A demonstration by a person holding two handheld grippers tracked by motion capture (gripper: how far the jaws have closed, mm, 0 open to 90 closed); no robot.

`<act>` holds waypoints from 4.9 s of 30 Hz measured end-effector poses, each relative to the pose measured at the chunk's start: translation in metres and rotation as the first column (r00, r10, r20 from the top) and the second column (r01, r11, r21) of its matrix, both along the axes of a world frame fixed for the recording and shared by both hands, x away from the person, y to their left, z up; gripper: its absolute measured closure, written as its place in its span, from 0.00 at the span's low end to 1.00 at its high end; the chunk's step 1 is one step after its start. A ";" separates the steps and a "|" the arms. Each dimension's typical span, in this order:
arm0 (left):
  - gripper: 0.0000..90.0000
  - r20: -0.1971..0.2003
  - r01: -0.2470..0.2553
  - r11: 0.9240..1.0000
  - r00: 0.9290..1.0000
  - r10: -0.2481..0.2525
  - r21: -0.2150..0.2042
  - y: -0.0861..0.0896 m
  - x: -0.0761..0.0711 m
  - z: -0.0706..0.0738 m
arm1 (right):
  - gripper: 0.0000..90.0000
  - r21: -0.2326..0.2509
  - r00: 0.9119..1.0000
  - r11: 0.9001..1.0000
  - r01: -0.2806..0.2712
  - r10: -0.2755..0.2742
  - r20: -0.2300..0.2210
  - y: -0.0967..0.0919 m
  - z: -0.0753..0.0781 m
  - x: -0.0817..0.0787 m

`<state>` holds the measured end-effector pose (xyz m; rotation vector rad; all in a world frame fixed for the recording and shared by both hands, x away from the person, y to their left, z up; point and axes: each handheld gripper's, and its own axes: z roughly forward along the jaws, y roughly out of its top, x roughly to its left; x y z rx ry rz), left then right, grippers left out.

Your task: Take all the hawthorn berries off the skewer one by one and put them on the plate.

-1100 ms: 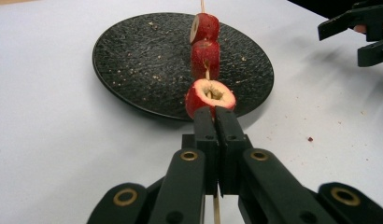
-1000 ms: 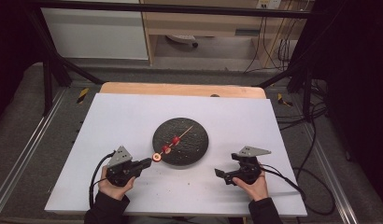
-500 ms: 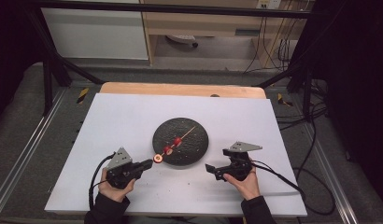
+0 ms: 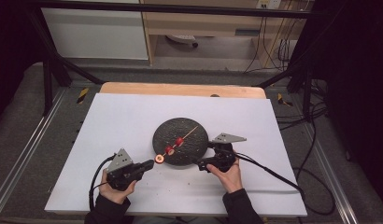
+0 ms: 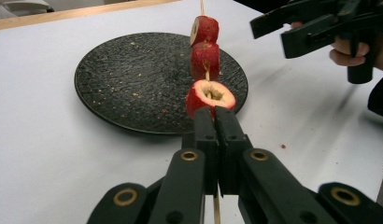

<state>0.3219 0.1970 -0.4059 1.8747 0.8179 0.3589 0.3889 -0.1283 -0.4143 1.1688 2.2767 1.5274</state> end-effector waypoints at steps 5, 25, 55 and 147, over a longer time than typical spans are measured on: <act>0.98 0.005 0.007 1.000 1.000 -0.007 0.005 -0.002 -0.001 0.000 | 0.07 0.060 1.000 0.998 0.013 -0.012 -0.014 0.016 -0.004 0.009; 0.98 0.013 0.027 1.000 1.000 -0.027 0.007 -0.008 -0.005 -0.001 | 0.48 0.216 0.996 0.976 -0.017 0.036 -0.086 0.029 -0.008 0.026; 0.98 0.044 0.029 1.000 0.999 -0.029 -0.006 -0.004 -0.008 0.005 | 0.66 0.268 0.997 0.963 0.003 0.017 -0.070 0.017 0.012 0.030; 0.98 0.044 -0.042 0.999 0.998 0.042 -0.009 0.006 -0.002 0.005 | 0.06 0.116 0.997 0.993 -0.026 0.035 -0.073 0.025 0.005 0.021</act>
